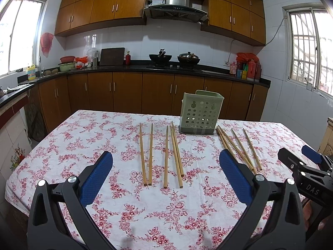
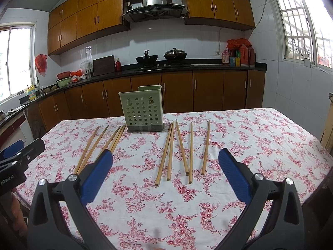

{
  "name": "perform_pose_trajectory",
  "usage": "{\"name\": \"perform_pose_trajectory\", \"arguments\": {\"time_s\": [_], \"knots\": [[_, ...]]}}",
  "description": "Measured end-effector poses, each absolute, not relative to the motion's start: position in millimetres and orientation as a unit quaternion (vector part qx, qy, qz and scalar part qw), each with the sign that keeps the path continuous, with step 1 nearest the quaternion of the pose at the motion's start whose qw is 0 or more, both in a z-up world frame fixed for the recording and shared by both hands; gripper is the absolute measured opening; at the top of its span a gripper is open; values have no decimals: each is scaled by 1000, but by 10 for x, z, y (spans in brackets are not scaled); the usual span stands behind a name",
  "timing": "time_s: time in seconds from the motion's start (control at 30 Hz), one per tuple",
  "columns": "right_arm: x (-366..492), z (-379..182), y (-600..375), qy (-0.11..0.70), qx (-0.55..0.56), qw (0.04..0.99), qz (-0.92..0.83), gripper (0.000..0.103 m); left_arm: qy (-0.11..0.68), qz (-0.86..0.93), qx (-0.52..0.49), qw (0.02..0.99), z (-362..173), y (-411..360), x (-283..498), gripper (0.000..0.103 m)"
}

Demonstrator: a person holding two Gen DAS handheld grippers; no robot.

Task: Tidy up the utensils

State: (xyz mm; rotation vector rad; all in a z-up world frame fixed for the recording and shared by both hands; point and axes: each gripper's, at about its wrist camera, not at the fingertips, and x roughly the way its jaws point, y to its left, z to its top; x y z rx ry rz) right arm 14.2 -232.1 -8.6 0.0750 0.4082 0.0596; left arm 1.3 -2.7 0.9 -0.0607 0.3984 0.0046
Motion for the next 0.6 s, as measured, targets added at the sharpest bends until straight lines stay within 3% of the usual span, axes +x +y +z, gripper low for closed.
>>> {"name": "perform_pose_trajectory", "arguments": {"time_s": [0.6], "knots": [[156,-101,-2351,204,40,978,29,99,198,2,-31,980,8,-25,14,101]]}}
